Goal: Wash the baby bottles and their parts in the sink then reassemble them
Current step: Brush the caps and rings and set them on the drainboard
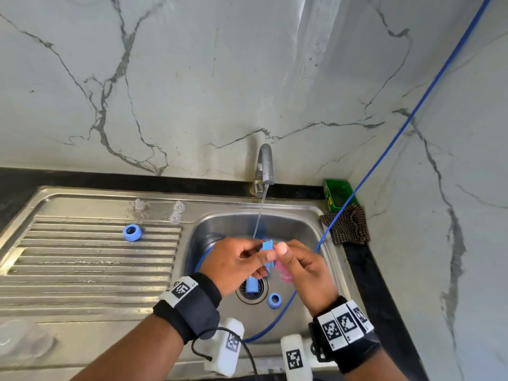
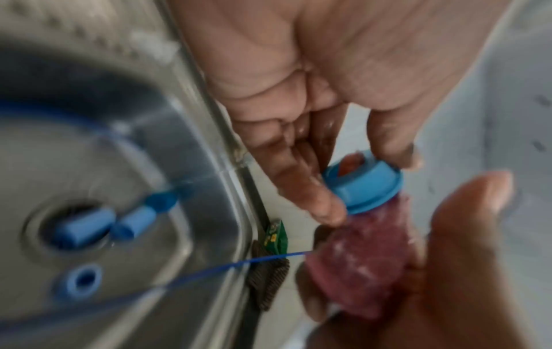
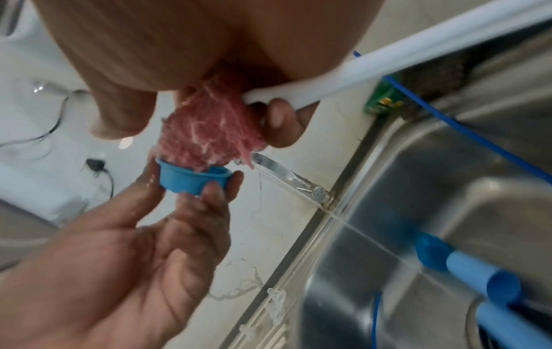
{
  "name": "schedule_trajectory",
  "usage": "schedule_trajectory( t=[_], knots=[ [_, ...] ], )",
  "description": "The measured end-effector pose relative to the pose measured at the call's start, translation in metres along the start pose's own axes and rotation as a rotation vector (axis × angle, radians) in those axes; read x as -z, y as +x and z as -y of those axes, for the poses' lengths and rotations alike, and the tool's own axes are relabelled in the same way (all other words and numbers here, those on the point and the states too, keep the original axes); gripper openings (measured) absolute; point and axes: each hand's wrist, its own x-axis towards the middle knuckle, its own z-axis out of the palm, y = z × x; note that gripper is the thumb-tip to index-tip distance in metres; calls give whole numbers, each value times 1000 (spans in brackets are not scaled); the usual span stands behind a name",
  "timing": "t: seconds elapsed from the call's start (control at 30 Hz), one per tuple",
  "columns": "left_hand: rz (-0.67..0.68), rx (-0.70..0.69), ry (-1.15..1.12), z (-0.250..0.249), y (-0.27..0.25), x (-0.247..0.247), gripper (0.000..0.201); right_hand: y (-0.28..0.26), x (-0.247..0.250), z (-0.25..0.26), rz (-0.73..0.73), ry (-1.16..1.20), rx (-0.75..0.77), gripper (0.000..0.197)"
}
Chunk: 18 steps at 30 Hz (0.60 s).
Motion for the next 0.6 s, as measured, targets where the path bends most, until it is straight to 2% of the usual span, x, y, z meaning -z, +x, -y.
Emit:
schedule_trajectory(
  t=[0.1,0.2,0.3,0.4,0.47,0.53,0.6],
  knots=[
    [3,235,-229,-10,-2,-11,50,-2,11,-7,78,-120,161,24],
    [-6,342,-183,-12,-1,-18,65,-1,18,-14,83,-228,216,28],
    [-28,240,-61,-5,3,-19,71,2,19,-11,66,-215,144,12],
    [-12,-16,49,7,8,-17,58,7,23,-12,-4,71,-186,10],
    [24,-131,193,13,10,-19,55,11,28,-12,-35,224,-362,22],
    [-9,-120,187,15,12,-24,48,14,31,-12,-12,245,-410,36],
    [-58,-46,52,14,16,-31,34,17,33,-12,21,211,-353,42]
  ],
)
